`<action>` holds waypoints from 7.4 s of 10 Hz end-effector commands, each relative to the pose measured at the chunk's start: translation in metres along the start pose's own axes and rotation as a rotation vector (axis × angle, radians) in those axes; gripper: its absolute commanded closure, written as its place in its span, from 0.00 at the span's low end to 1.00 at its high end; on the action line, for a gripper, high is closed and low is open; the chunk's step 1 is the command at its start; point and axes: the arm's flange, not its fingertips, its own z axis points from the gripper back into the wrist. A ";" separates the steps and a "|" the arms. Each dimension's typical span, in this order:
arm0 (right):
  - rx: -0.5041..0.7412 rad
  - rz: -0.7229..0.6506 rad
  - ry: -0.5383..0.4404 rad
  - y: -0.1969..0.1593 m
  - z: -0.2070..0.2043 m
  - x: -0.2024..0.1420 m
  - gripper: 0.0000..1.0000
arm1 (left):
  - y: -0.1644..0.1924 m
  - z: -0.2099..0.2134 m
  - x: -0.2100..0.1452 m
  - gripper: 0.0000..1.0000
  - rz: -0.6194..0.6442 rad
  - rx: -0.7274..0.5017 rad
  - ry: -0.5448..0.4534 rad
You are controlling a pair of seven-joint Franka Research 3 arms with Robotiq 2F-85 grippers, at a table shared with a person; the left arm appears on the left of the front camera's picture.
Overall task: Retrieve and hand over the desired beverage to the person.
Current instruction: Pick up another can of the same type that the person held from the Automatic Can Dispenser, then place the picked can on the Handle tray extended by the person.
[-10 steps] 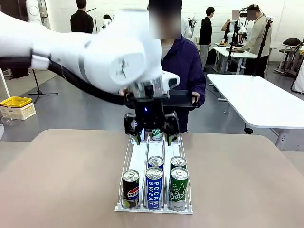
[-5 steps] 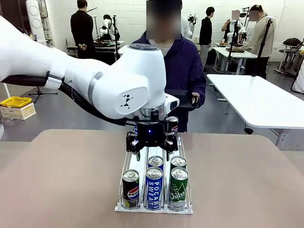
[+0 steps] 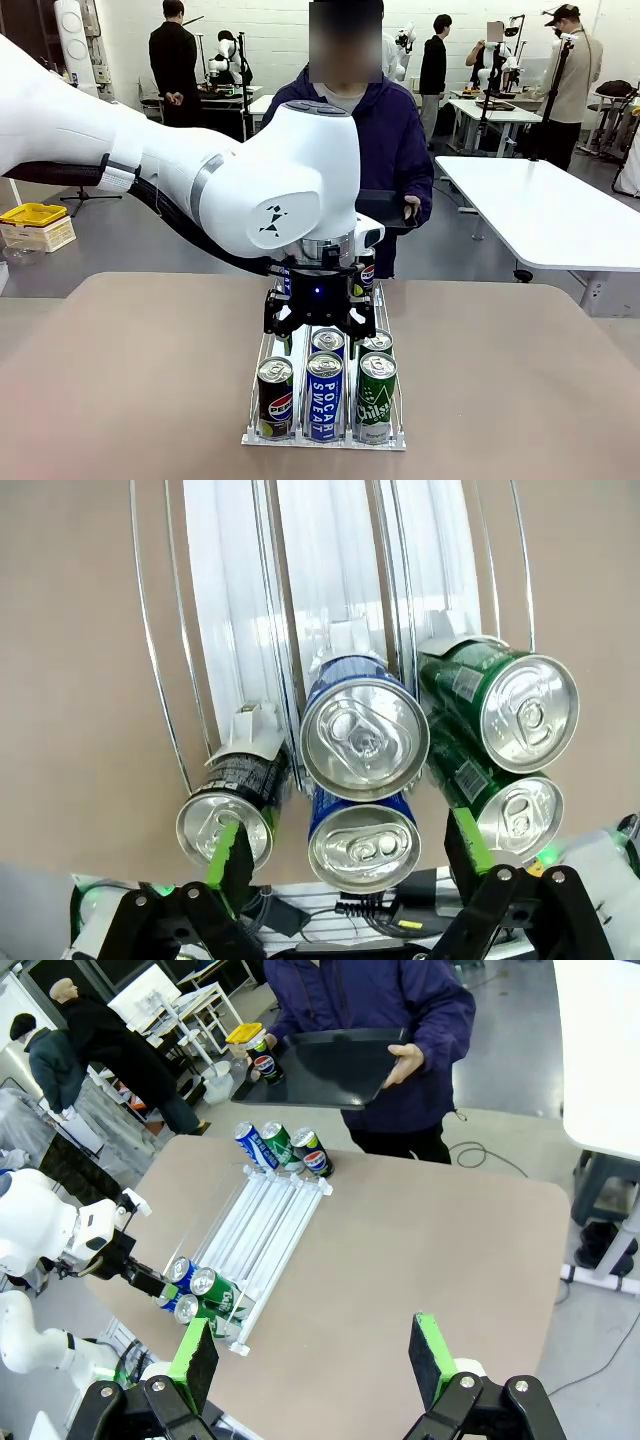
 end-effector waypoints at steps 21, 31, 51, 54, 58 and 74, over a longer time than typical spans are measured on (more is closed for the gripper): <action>0.032 0.006 -0.015 -0.002 -0.002 0.000 0.00 | 0.003 -0.013 -0.013 0.59 -0.041 -0.007 0.106; 0.032 0.006 -0.015 -0.002 -0.002 0.000 0.00 | -0.002 0.143 -0.004 1.00 0.029 -0.036 0.078; 0.032 0.006 -0.015 -0.002 -0.002 0.000 0.00 | -0.011 0.244 0.024 1.00 0.078 0.004 0.043; 0.032 0.006 -0.015 -0.002 -0.002 0.000 0.00 | -0.011 0.244 0.024 1.00 0.078 0.004 0.043; 0.032 0.006 -0.015 -0.002 -0.002 0.000 0.00 | -0.025 0.267 0.092 0.42 0.072 -0.043 0.002; 0.032 0.006 -0.015 -0.002 -0.002 0.000 0.00 | -0.031 0.171 0.265 0.42 0.254 0.034 0.001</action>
